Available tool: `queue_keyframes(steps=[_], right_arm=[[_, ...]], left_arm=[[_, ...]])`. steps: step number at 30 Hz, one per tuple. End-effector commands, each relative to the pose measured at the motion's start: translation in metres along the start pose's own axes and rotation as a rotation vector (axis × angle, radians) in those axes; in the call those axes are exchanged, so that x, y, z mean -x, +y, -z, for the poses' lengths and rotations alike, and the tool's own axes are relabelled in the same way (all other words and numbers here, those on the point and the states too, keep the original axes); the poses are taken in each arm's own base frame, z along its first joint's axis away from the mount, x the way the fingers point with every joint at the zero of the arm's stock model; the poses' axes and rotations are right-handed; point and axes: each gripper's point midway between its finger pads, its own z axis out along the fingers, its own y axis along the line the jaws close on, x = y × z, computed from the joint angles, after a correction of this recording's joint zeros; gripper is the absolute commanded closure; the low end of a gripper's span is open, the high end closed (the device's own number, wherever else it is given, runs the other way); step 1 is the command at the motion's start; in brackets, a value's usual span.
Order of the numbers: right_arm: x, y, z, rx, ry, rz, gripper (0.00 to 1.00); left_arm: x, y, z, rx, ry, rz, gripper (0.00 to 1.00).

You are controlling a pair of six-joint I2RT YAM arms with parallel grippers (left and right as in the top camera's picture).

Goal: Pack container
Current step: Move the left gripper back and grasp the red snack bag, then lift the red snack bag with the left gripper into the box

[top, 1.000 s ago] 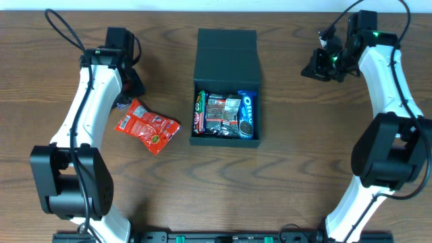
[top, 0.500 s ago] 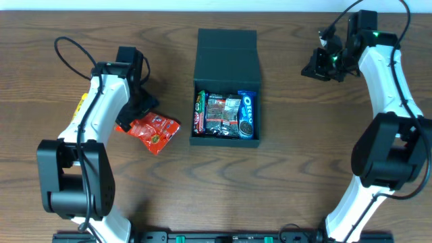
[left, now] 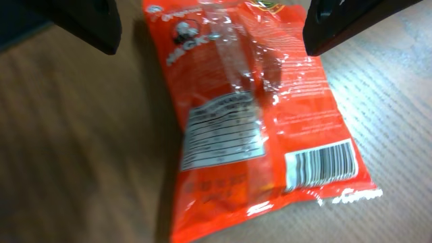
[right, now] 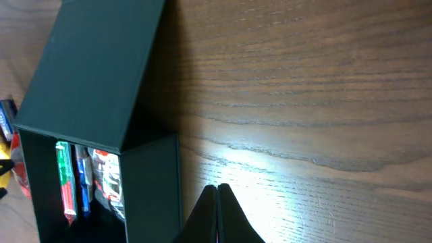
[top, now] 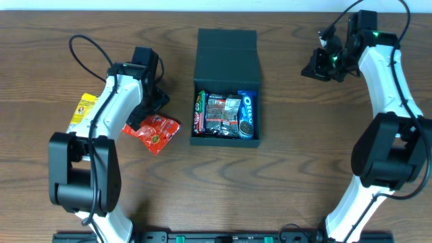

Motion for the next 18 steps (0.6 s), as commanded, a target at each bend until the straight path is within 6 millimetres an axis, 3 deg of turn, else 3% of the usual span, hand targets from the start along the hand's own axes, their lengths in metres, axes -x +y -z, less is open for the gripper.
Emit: queue_keyframes(steps=[1,6,11,13,14,18], right_arm=[[0.006,0.003,0.007,0.008,-0.020,0.014,0.99],[0.004,0.011,0.006,0.049,-0.013,0.024,0.99],[-0.003,0.041,0.010,0.227,0.003,0.138,0.99],[-0.010,0.049,0.011,0.266,0.020,0.189,0.99],[-0.013,0.050,0.011,0.268,0.030,0.208,0.99],[-0.027,0.055,0.009,0.277,0.071,0.289,0.99]], left_arm=[[-0.006,0.009,-0.016,0.062,0.020,0.008,0.10],[-0.007,0.010,-0.030,0.087,0.036,0.007,0.06],[-0.012,0.013,-0.044,0.121,0.064,0.003,0.10],[-0.012,0.013,-0.045,0.121,0.063,0.003,0.17],[-0.011,0.012,-0.045,0.120,0.062,0.003,0.25],[-0.011,0.012,-0.045,0.118,0.062,0.002,0.68]])
